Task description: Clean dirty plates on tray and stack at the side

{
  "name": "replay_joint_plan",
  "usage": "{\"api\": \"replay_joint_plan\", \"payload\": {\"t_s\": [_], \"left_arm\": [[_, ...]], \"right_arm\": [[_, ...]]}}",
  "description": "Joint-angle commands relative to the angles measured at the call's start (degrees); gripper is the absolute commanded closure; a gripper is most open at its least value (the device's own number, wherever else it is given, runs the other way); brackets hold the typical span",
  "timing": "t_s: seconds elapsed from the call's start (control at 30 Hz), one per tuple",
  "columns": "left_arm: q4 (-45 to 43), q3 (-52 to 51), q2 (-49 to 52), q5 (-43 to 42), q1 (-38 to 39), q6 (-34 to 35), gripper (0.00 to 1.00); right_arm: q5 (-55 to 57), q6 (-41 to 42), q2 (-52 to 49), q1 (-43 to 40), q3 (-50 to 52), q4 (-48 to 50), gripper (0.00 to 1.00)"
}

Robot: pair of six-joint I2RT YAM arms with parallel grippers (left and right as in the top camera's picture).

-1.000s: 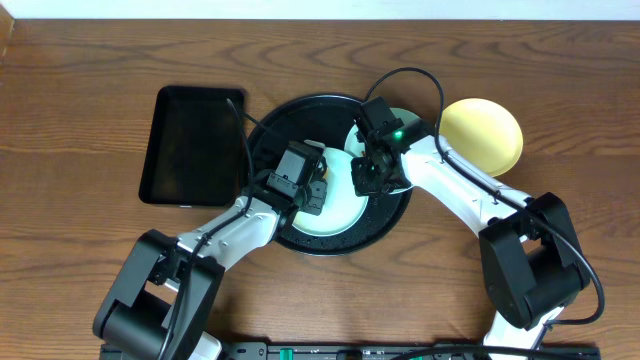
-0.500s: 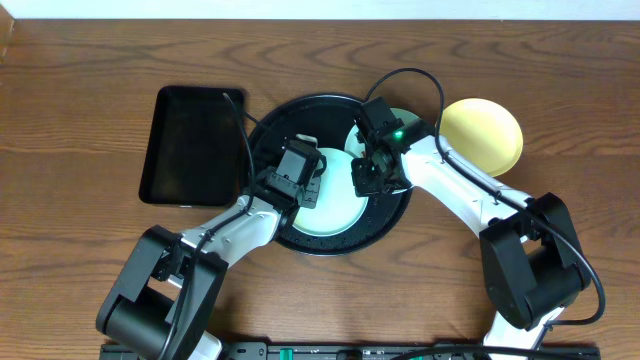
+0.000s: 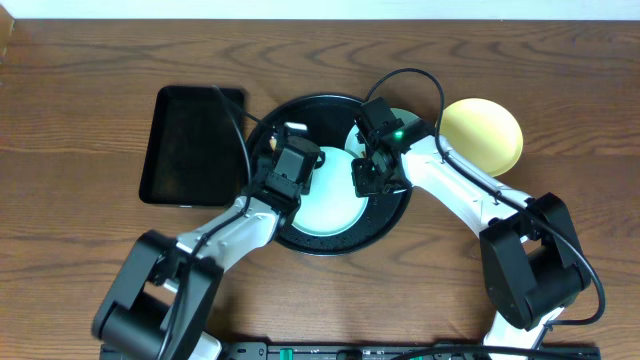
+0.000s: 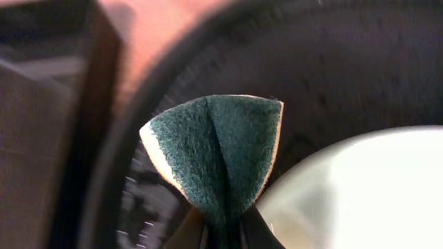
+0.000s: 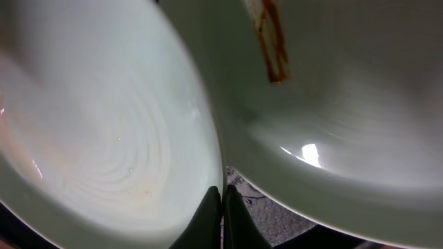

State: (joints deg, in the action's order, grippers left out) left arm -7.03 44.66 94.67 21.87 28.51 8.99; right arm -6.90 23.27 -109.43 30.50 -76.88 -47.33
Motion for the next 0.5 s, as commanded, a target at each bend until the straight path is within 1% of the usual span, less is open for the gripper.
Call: {"api": "replay_joint_plan", "payload": {"t_s": [0.0, 0.1, 0.23, 0.3, 0.37, 0.47], "left_arm": [[-1.3, 0.0, -5.1, 8.1, -0.5, -0.1, 0.92], [-1.2, 0.2, -9.2, 12.2, -0.5, -0.1, 0.92], [-0.3, 0.2, -16.3, 10.6, -1.1, -0.1, 0.92], [1.0, 0.3, -19.7, 7.0, -2.1, -0.1, 0.92], [2.9, 0.4, -23.1, 1.5, -4.0, 0.0, 0.92], [6.5, 1.1, -26.6, -5.3, -8.0, 2.8, 0.92]], "right_arm": [[0.6, 0.2, 1.5, -0.9, -0.2, -0.2, 0.99], [1.0, 0.2, 1.6, -0.9, -0.4, 0.2, 0.99], [2.5, -0.2, 2.0, -0.9, -3.1, -0.8, 0.99], [5.0, -1.5, 2.5, -0.9, -5.7, -2.2, 0.99], [8.3, -2.8, 2.8, -0.7, -9.0, -4.4, 0.99], [14.1, -5.9, 2.9, 0.3, -15.2, -8.8, 0.99]]}}
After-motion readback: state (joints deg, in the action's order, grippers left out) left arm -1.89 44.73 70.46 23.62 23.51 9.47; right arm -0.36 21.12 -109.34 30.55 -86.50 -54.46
